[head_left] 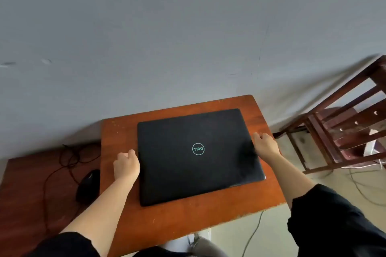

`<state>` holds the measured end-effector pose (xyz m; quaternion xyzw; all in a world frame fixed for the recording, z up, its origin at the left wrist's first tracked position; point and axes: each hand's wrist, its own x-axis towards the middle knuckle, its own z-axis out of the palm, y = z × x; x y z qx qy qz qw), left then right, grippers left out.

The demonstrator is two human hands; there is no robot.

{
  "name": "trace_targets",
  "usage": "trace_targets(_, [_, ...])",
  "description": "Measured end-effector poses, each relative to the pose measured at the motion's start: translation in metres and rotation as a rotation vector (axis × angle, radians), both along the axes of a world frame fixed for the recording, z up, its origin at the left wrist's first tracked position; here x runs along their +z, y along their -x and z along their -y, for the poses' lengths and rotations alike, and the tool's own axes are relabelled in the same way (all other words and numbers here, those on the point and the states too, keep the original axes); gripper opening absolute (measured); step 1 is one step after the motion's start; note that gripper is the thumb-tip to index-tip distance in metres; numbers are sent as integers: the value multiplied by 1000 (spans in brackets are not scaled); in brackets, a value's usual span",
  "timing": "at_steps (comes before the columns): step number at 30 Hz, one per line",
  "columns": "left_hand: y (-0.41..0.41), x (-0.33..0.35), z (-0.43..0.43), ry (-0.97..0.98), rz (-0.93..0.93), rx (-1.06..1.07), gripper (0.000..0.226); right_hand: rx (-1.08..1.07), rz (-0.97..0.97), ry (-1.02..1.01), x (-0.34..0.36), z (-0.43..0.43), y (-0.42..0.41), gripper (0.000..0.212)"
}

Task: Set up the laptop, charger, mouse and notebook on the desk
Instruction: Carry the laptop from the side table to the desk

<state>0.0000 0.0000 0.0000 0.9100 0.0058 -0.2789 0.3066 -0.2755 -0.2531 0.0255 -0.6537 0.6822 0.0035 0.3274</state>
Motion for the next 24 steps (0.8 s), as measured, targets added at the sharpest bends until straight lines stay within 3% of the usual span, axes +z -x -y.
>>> trace_targets(7, [-9, -6, 12, 45, -202, 75, 52, -217, 156, -297, -6, 24, -5, 61])
trace_targets(11, [-19, -5, 14, 103, -394, 181, 52, -239, 197, -389, -8, 31, -3, 62])
trace_targets(16, [-22, -3, 20, 110, -468, 219, 59, -204, 220, -471, -7, 39, -3, 61])
trace_targets(24, [-22, 10, 34, 88, -608, 225, 94, -227, 236, -563, -7, 40, -12, 71])
